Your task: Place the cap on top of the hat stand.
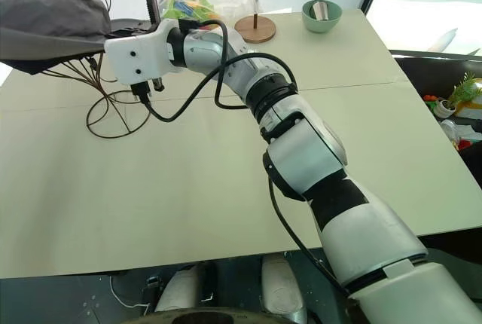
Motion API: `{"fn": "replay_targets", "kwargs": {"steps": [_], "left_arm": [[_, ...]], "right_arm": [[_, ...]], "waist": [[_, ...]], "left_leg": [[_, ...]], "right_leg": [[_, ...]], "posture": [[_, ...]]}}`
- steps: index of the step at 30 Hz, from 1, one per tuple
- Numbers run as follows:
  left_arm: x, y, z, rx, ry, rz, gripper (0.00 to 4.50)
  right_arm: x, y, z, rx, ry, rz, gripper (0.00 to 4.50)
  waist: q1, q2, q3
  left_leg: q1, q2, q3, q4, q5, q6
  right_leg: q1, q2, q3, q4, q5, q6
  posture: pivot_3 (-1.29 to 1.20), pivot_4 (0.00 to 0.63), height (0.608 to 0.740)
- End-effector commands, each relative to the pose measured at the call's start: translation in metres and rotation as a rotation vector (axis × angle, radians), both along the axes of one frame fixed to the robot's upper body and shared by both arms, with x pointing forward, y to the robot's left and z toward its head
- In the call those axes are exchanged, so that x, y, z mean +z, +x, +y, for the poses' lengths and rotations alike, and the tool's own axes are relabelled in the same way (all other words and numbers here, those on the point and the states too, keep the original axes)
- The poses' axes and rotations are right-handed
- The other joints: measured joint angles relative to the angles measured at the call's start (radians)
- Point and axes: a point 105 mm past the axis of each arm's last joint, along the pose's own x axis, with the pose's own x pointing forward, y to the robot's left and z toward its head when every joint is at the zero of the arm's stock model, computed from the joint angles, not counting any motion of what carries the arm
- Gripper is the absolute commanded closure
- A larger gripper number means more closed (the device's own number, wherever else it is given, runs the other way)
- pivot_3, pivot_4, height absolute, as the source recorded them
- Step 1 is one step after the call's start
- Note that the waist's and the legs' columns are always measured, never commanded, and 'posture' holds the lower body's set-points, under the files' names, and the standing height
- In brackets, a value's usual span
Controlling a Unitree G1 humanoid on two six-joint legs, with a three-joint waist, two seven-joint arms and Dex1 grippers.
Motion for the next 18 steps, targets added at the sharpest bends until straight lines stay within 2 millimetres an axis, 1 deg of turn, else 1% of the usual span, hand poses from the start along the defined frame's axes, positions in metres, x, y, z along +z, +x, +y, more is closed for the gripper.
{"fn": "replay_targets", "kwargs": {"steps": [1,3,5,7,11,13,15,18], "left_arm": [[0.006,0.001,0.002,0.009,0.017,-0.029,0.0],[0.007,0.004,0.002,0.004,0.015,-0.033,0.0],[0.007,0.006,0.002,-0.001,0.013,-0.035,0.0],[0.006,0.008,0.002,-0.008,0.015,-0.034,0.0],[0.008,0.011,0.003,-0.012,0.015,-0.04,0.0],[0.008,0.013,0.003,-0.015,0.015,-0.041,0.0],[0.007,0.015,0.002,-0.02,0.018,-0.038,0.0],[0.008,0.018,0.002,-0.026,0.019,-0.04,0.0]], "right_arm": [[0.013,-0.007,0.003,0.017,0.014,-0.153,4.49],[0.012,-0.007,0.002,0.0,-0.025,-0.297,4.49],[0.01,-0.007,0.002,-0.002,-0.039,-0.363,4.49],[0.008,-0.007,0.003,0.003,-0.014,-0.328,4.49],[0.003,-0.008,0.004,0.01,-0.029,-0.366,4.49],[0.0,-0.008,0.004,0.013,-0.021,-0.338,4.49],[0.0,-0.007,0.004,0.013,-0.002,-0.303,4.49],[0.001,-0.006,0.002,0.004,0.0,-0.306,4.49]], "waist": [[0.0,0.0,0.0],[0.0,0.0,0.0],[0.002,0.0,0.0],[0.002,0.0,0.0],[0.001,-0.001,0.0],[0.001,0.0,0.0],[0.001,-0.001,0.0],[0.001,-0.001,0.0]], "left_leg": [[0.0,0.0,0.0,0.0,0.0,0.0],[0.0,0.0,0.0,0.0,0.0,0.0],[0.0,0.0,0.0,0.0,0.001,-0.001],[0.0,0.0,0.0,0.0,0.001,-0.001],[0.0,0.0,0.0,0.0,0.001,-0.001],[0.0,0.0,0.0,0.0,0.001,-0.001],[0.0,0.0,0.0,0.0,0.001,-0.001],[0.0,0.0,0.0,0.0,0.001,-0.001]], "right_leg": [[0.0,0.0,0.0,0.0,0.0,0.0],[0.0,0.0,0.0,0.0,0.0,0.0],[-0.001,0.0,0.0,0.0,0.0,0.0],[-0.001,0.0,0.0,0.0,0.0,0.0],[0.0,0.001,0.0,0.0,0.0,0.0],[0.0,0.001,0.0,0.0,0.0,0.0],[0.0,0.001,0.0,0.0,0.0,0.0],[0.0,0.001,0.0,0.0,0.0,0.0]], "posture": [[0.0,0.15,0.739],[0.0,0.15,0.739],[0.0,0.15,0.739],[0.0,0.15,0.739],[0.0,0.15,0.739],[0.0,0.15,0.739],[0.0,0.15,0.739],[0.0,0.15,0.739]]}}
